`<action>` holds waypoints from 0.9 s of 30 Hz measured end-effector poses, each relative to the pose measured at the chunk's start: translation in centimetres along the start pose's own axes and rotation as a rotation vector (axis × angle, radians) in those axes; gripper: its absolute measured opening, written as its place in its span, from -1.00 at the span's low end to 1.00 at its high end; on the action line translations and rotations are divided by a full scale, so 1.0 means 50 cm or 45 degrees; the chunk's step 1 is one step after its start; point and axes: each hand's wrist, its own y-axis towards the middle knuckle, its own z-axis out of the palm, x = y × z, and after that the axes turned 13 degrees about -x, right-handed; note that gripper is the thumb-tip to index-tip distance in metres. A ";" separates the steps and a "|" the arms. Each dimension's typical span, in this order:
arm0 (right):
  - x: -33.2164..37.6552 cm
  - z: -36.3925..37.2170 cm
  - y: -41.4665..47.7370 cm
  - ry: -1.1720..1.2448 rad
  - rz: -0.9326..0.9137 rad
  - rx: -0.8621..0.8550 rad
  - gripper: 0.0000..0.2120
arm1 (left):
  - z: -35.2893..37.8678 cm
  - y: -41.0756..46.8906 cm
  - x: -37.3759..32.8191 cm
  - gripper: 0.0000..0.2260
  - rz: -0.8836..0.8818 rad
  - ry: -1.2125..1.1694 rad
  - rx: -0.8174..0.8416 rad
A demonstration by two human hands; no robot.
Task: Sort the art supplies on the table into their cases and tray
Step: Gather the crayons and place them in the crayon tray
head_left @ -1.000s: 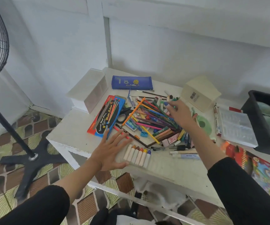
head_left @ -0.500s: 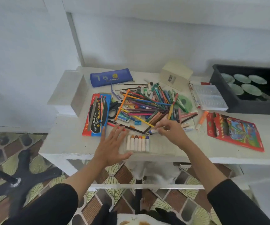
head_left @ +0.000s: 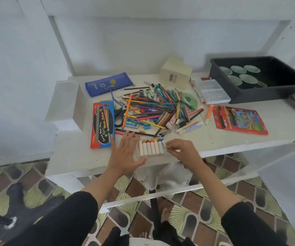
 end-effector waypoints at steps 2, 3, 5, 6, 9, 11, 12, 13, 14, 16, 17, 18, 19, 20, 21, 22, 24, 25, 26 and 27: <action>-0.002 0.006 -0.006 -0.064 -0.031 0.036 -0.87 | -0.001 0.001 0.000 -0.23 0.008 -0.005 0.011; -0.002 0.009 -0.007 -0.087 -0.038 0.047 -0.86 | -0.003 0.002 -0.001 -0.22 0.009 -0.003 0.021; -0.005 0.013 -0.007 -0.101 -0.027 0.046 -0.85 | -0.003 0.003 -0.002 -0.21 0.008 -0.002 0.035; -0.006 0.015 -0.005 -0.101 -0.024 0.041 -0.85 | -0.004 0.003 -0.002 -0.20 0.008 -0.001 0.038; -0.007 0.014 0.001 -0.090 -0.024 0.049 -0.85 | -0.005 0.002 -0.001 -0.21 0.008 -0.002 0.038; -0.005 0.009 0.006 -0.059 -0.002 0.033 -0.85 | -0.003 0.001 0.000 -0.22 0.013 0.006 0.028; -0.004 0.004 0.011 -0.045 0.020 0.019 -0.85 | -0.001 0.000 0.001 -0.23 0.019 0.013 0.016; -0.003 -0.001 0.019 -0.033 0.026 0.002 -0.85 | 0.000 0.000 0.001 -0.24 0.025 0.017 0.006; -0.005 -0.008 0.029 -0.029 0.024 -0.012 -0.86 | 0.002 -0.001 0.002 -0.25 0.029 0.011 -0.005; -0.010 -0.021 0.056 -0.030 0.010 -0.020 -0.86 | 0.006 -0.002 0.003 -0.27 0.033 -0.020 -0.026; -0.013 -0.029 0.072 -0.033 0.004 -0.018 -0.85 | 0.006 -0.001 0.004 -0.27 0.030 -0.031 -0.028; -0.017 -0.035 0.091 -0.045 0.004 -0.011 -0.86 | 0.007 0.000 0.004 -0.27 0.025 -0.036 -0.025; -0.024 -0.039 0.112 -0.054 -0.001 -0.005 -0.86 | 0.007 0.001 0.005 -0.27 0.020 -0.037 -0.026; -0.030 -0.042 0.134 -0.068 0.002 0.003 -0.87 | 0.008 0.001 0.006 -0.28 0.018 -0.041 -0.031; -0.039 -0.043 0.155 -0.083 -0.003 0.012 -0.88 | 0.008 0.001 0.006 -0.29 0.017 -0.048 -0.041; -0.045 -0.044 0.178 -0.112 0.001 0.024 -0.88 | 0.009 0.001 0.006 -0.30 0.014 -0.053 -0.049; -0.056 -0.041 0.225 -0.162 0.005 0.024 -0.88 | 0.010 0.001 0.006 -0.31 0.006 -0.048 -0.059; -0.062 -0.038 0.247 -0.171 0.009 0.014 -0.87 | 0.011 0.001 0.005 -0.31 0.006 -0.034 -0.056; -0.065 -0.036 0.269 -0.178 0.029 0.010 -0.86 | 0.011 0.000 0.005 -0.30 0.003 -0.018 -0.051; -0.069 -0.032 0.293 -0.193 0.030 0.011 -0.85 | 0.011 0.000 0.004 -0.29 -0.006 -0.010 -0.044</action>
